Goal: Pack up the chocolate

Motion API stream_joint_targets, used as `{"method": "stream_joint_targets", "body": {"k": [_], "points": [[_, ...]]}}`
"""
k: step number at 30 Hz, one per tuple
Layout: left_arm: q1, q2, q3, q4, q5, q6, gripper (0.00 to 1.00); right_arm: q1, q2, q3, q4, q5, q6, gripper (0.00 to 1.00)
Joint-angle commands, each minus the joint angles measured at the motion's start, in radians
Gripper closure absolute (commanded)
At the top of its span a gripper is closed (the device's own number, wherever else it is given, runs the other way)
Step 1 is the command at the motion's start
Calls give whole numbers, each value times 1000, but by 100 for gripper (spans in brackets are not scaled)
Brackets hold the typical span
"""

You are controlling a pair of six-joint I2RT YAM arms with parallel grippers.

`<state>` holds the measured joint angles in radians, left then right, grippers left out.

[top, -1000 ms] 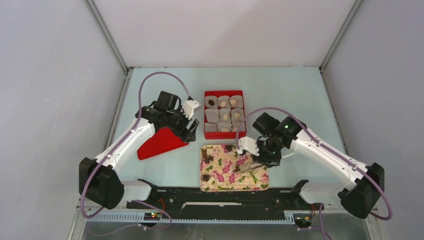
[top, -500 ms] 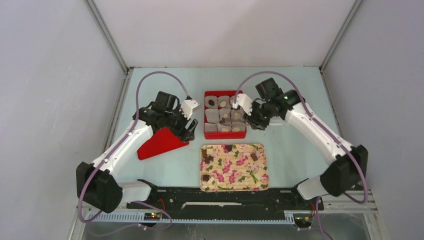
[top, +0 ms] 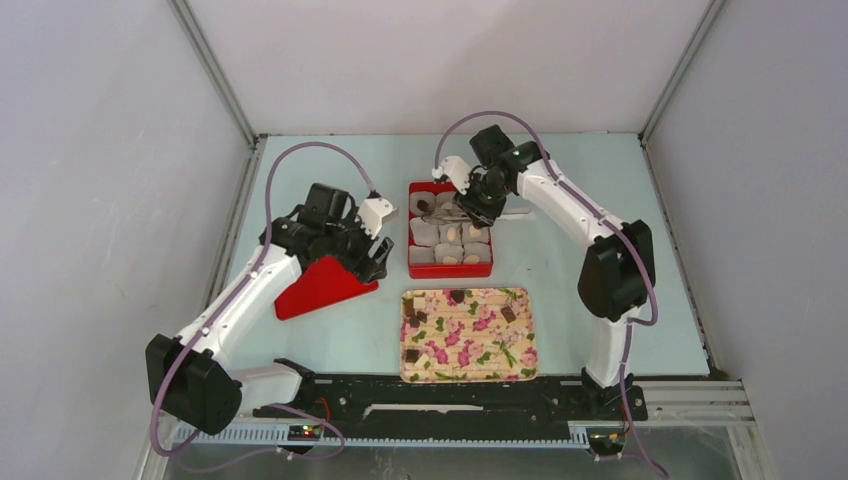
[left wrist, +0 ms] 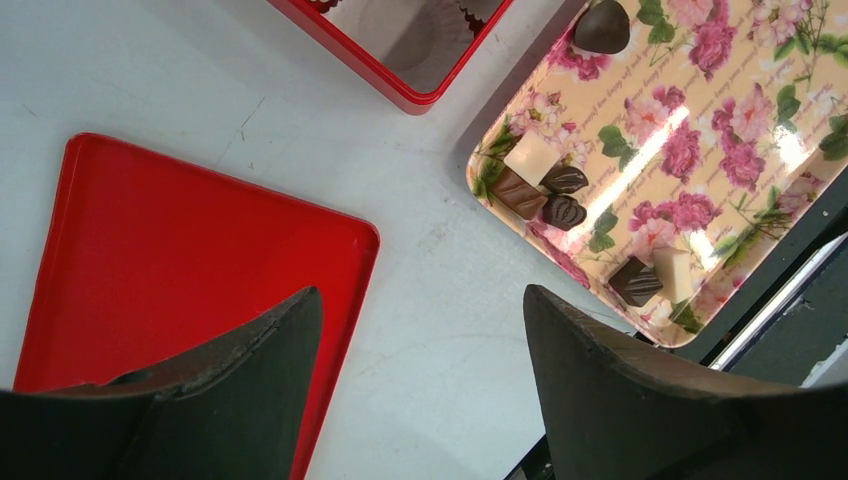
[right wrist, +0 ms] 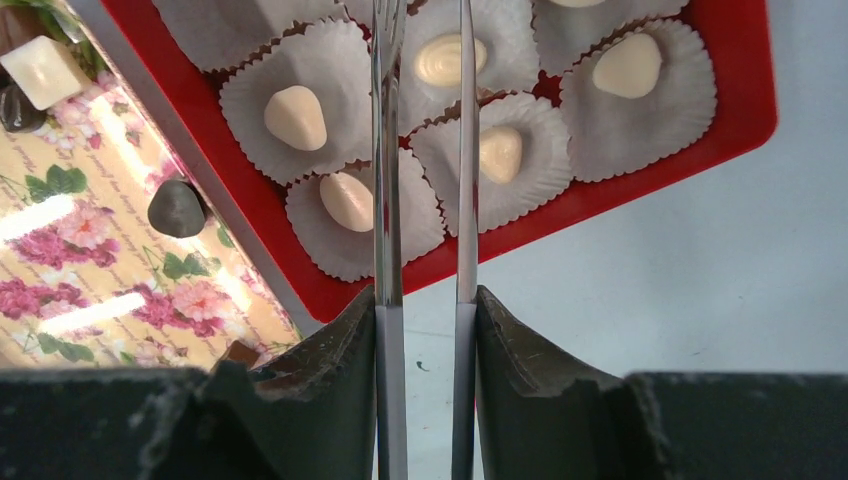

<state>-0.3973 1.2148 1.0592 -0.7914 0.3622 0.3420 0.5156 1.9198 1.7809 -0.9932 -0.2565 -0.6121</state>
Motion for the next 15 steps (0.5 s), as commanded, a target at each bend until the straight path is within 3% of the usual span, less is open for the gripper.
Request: {"method": "stream_joint_targets", "body": {"k": [1,9,15], "points": [[-6,-31,-26,16,-16,26,21,16,31,65,-29,17,13,72],[-7,-17,-23,19,-19,28,21,40,76,61,-42,17,-5,69],[-6,-21,-32,20,-20,28,21,57,96,57,-34,53,2,61]]}}
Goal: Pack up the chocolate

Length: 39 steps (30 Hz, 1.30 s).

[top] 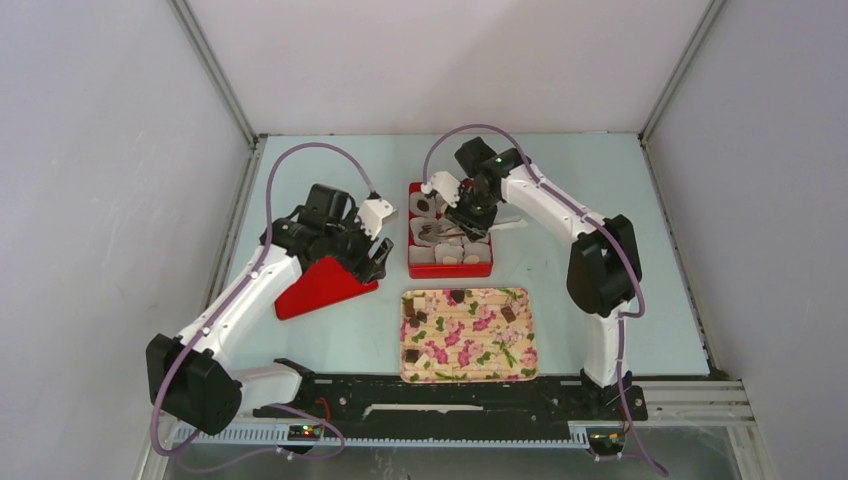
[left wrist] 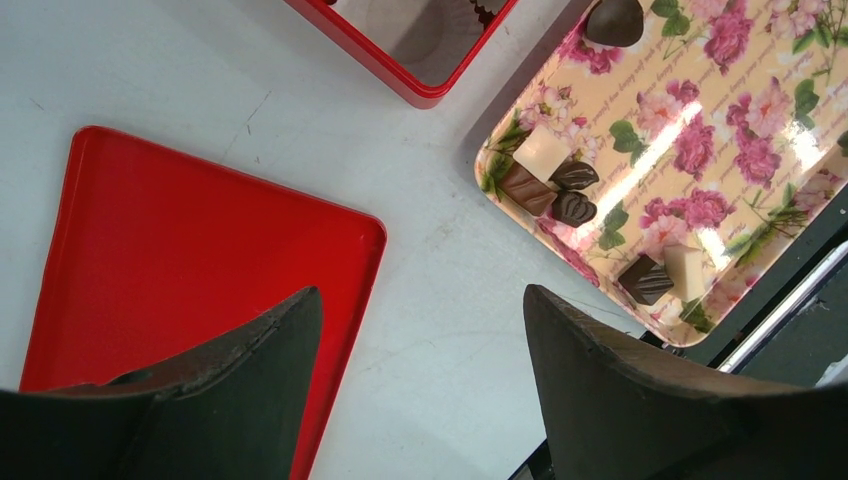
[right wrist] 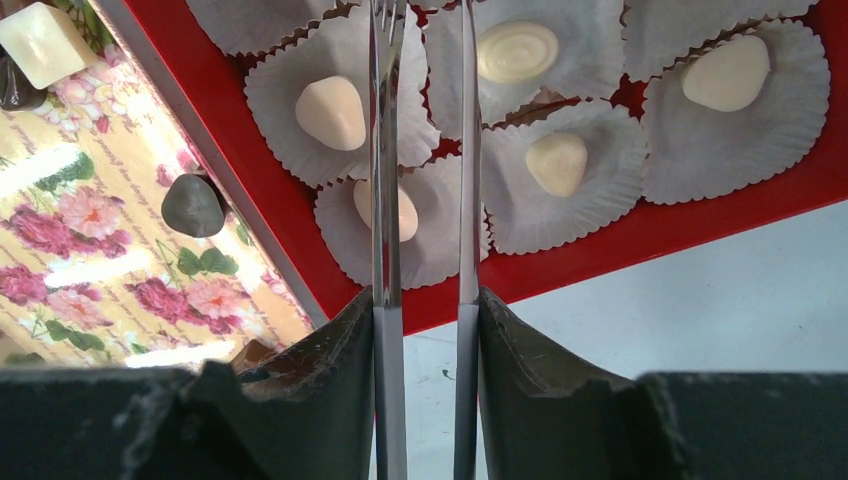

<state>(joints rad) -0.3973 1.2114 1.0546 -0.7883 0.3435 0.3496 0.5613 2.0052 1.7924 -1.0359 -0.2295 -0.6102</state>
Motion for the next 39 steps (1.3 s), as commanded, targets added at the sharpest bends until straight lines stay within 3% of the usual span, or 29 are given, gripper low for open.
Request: {"method": "stream_joint_targets", "body": {"k": [1,10,15,22,27,33,39], "points": [[-6,-20,-29,19,-2,21,21,14,9,43,14,32,2,59],[-6,-23,-30,19,0,23,21,34,-31,46,33,90,12,58],[-6,-23,-30,18,3,25,21,26,-175,-4,23,96,9,58],[-6,-24,-43,20,-3,29,21,46,-446,-243,14,-4,-33,57],[-7,-33,-48,11,-12,34,20,138,-562,-443,-15,0,-84,58],[-6,-31,-42,12,-31,34,20,251,-563,-548,-21,-72,-84,58],[-5,-59,-55,17,-44,37,20,346,-488,-551,19,-6,-98,58]]}}
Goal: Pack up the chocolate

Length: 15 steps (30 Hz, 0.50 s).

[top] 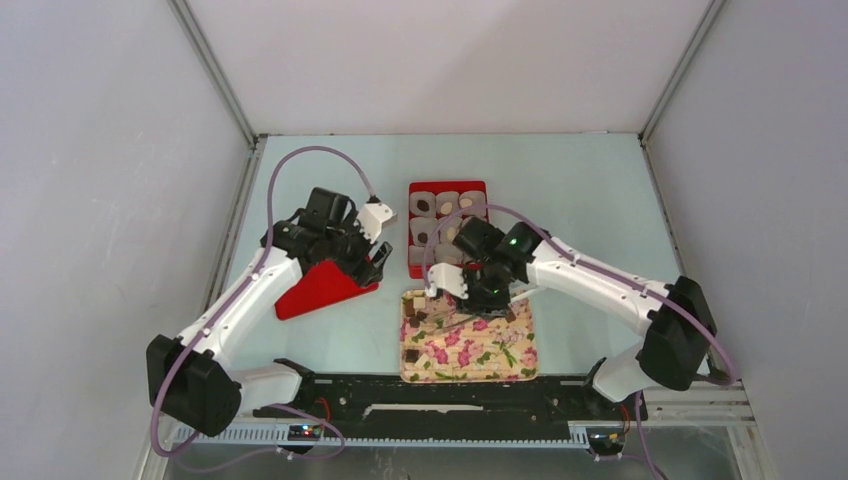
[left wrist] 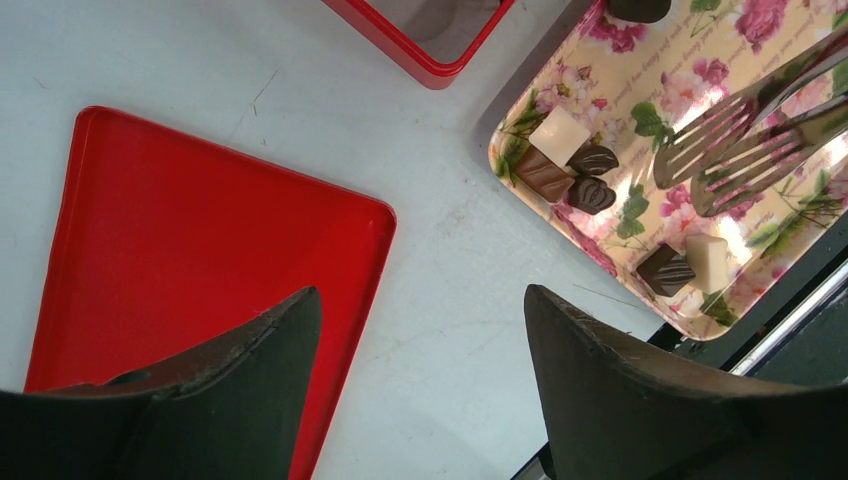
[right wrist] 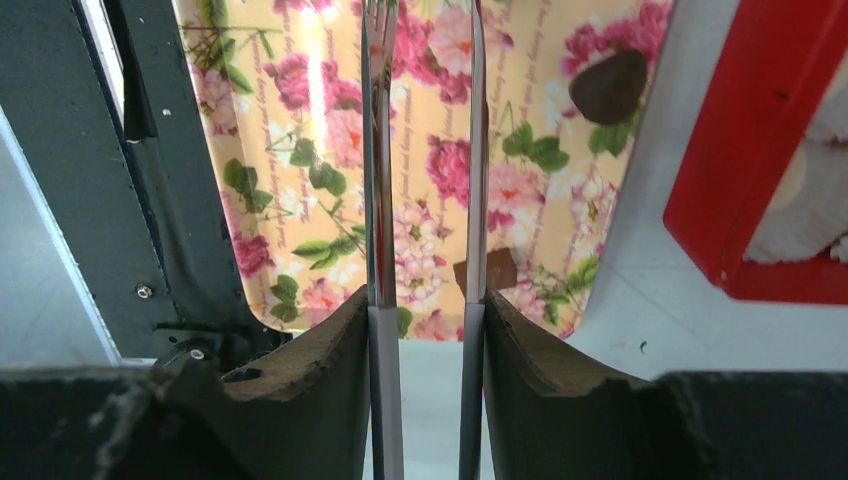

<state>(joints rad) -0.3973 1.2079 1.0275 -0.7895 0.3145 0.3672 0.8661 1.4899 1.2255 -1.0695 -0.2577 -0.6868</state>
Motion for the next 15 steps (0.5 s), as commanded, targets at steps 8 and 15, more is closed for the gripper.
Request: {"method": "stream_joint_targets", "body": {"k": [8,15], "points": [[4,-78,-50,27,-13,24,20,90,41,16,97,64,-21,59],[4,-71,-43,25,-8,24,20,92,59,45,155,115,2,59]]}}
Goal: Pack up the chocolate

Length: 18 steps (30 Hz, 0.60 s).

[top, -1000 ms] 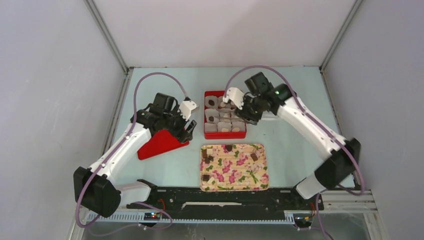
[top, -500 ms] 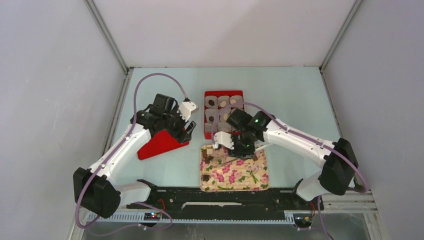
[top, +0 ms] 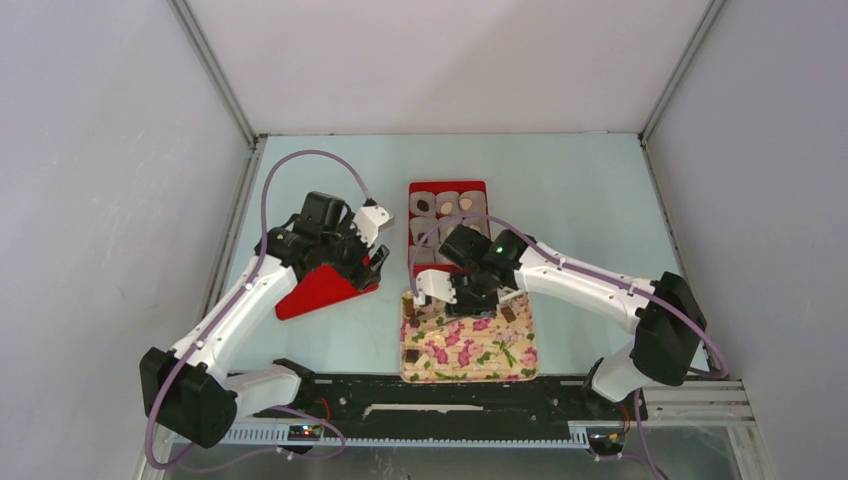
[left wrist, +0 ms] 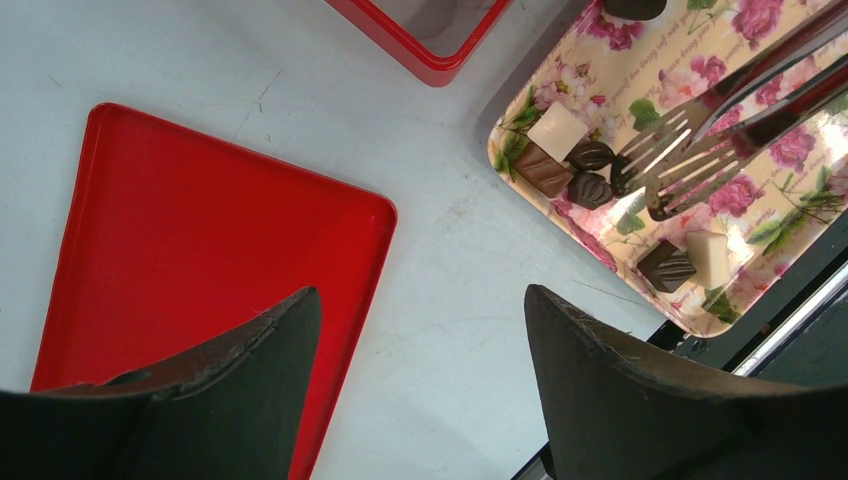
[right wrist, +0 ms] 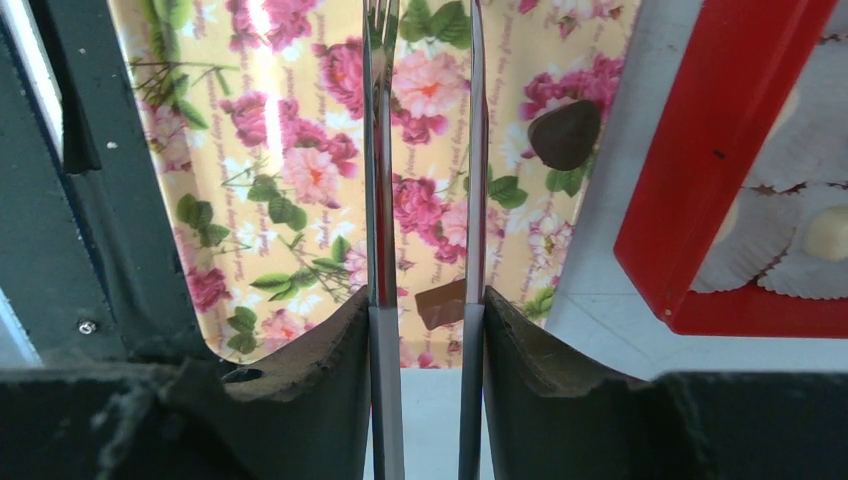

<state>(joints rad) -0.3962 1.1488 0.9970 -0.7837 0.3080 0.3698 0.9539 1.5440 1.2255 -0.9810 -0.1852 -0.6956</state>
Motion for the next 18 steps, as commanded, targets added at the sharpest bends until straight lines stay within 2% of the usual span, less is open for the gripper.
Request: {"method": "stream_joint_targets", "body": {"k": [1,9,18], "points": [[2,-12,-13,17,-2,22,20,3,15,51,72,52,11,59],[3,-19,-23,17,-3,26,20,11,85,92,82,83,21,57],[3,-15,-27,19,5,33,20,51,71,97,38,28,-10,57]]}}
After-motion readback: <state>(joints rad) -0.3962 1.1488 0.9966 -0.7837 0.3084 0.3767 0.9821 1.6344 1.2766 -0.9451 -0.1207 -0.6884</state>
